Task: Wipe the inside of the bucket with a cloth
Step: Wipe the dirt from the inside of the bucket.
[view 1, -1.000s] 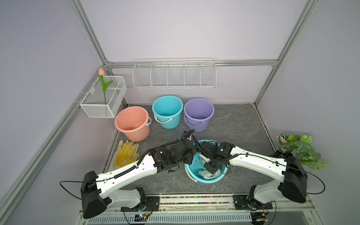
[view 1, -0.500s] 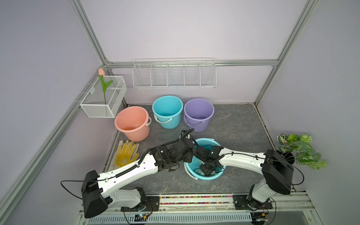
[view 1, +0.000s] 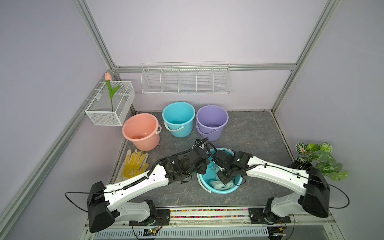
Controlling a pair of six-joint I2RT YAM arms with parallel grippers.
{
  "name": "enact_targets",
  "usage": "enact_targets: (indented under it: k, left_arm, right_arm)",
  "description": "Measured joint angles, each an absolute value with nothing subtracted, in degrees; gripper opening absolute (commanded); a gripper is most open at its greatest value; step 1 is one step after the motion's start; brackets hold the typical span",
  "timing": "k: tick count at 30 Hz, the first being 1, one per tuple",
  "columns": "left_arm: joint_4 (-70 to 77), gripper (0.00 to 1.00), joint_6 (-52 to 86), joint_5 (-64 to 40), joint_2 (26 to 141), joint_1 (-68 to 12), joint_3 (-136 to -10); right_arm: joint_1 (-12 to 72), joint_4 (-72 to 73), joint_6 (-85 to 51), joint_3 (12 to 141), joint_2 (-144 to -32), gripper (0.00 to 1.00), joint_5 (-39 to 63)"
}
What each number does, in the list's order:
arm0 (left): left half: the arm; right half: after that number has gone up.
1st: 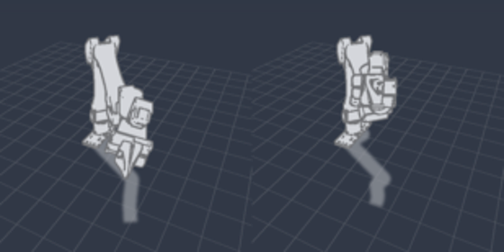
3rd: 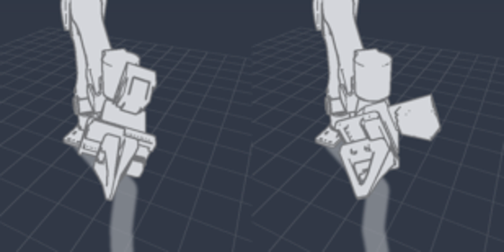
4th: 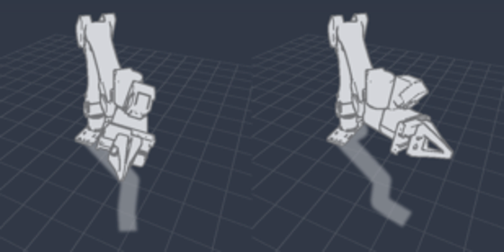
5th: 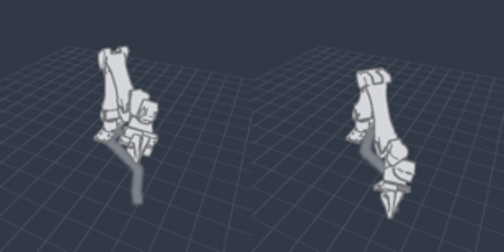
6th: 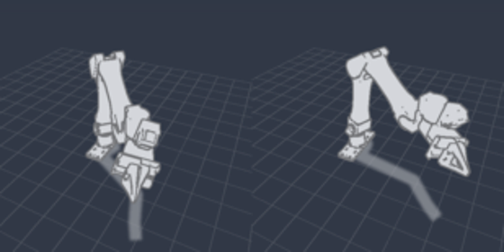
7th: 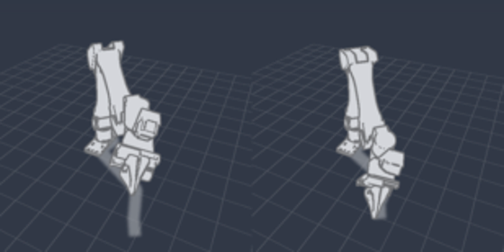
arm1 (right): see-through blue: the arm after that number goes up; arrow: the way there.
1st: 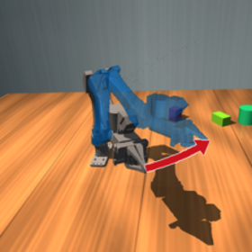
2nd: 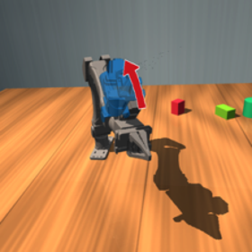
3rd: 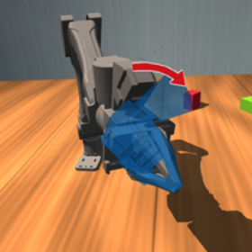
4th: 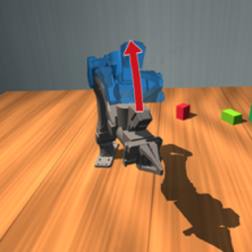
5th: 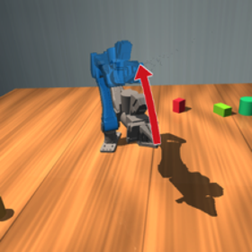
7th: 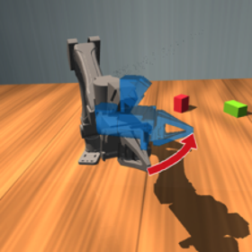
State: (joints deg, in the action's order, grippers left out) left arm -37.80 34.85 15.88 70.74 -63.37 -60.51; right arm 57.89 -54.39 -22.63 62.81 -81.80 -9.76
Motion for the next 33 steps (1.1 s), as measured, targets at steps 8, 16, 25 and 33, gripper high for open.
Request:
enact_targets:
  k: [8,16,25,33]
  left_arm:
    - [-37.9,0.0,34.4,15.8,70.8,-63.4,-60.5]
    - [-37.9,0.0,34.2,15.8,70.8,-63.4,-60.5]
    - [-37.9,0.0,34.2,15.8,70.8,-63.4,-60.5]
    - [-38.0,0.0,34.2,15.8,70.8,-63.4,-60.5]
  right_arm:
    - [57.9,-62.1,-26.6,72.1,-73.6,0.07,-8.7]
    - [57.9,-67.5,-31.9,76.0,-72.9,0.09,-1.5]
    - [57.8,-63.1,-37.6,70.3,-73.9,0.09,6.8]
    - [56.8,-50.6,-41.7,62.5,-79.3,0.07,12.8]
